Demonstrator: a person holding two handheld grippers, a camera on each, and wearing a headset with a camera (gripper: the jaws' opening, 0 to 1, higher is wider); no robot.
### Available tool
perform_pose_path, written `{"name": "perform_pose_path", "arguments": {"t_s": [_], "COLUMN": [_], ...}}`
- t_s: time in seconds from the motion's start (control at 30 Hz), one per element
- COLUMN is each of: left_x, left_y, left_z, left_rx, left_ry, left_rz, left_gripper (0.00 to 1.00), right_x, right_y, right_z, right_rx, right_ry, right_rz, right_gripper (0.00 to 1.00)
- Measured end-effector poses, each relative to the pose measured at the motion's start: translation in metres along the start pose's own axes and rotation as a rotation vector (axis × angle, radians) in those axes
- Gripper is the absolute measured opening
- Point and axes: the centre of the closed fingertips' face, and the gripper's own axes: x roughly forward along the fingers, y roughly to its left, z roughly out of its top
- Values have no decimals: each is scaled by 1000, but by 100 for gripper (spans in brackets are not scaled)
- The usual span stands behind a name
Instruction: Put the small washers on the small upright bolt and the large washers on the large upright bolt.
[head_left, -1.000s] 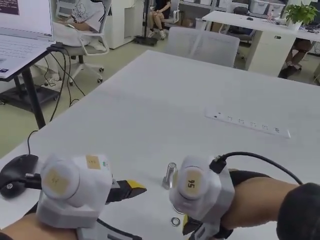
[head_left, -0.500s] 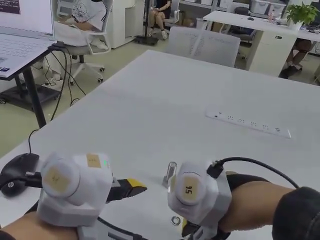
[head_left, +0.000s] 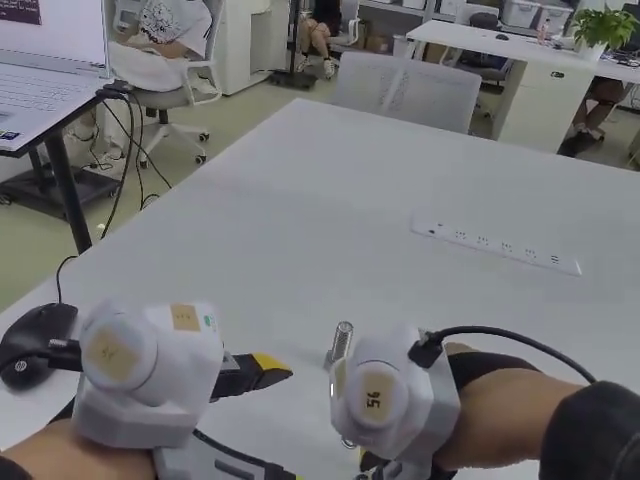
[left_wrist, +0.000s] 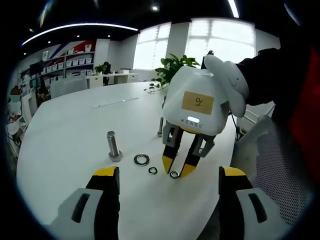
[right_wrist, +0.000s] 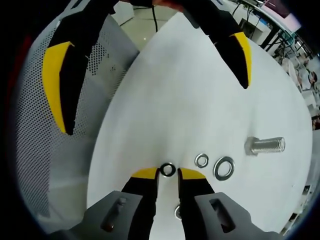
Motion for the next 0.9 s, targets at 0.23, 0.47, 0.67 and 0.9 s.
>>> {"name": "perform_pose_path", "arguments": {"t_s": [0.23, 0.47, 0.67, 0.9], "left_x": [1, 1, 1, 0], "left_y": [0, -1, -1, 0], "left_z": [0, 0, -1, -1], "left_rx": [1, 1, 0, -1], "left_ry": [-3, -3, -3, -3], "left_rz": [0, -2, -2, 1], "left_gripper": [81, 81, 81, 81], "right_x": [0, 0, 0, 0], "right_y": [1, 0, 0, -1], "right_z": [-1, -2, -2, -2], "right_rx": [-12, -13, -10, -7], "right_ry": [-5, -12, -16, -8], "right_rz": [-6, 4, 17, 19], "right_gripper": [15, 14, 13, 13]}}
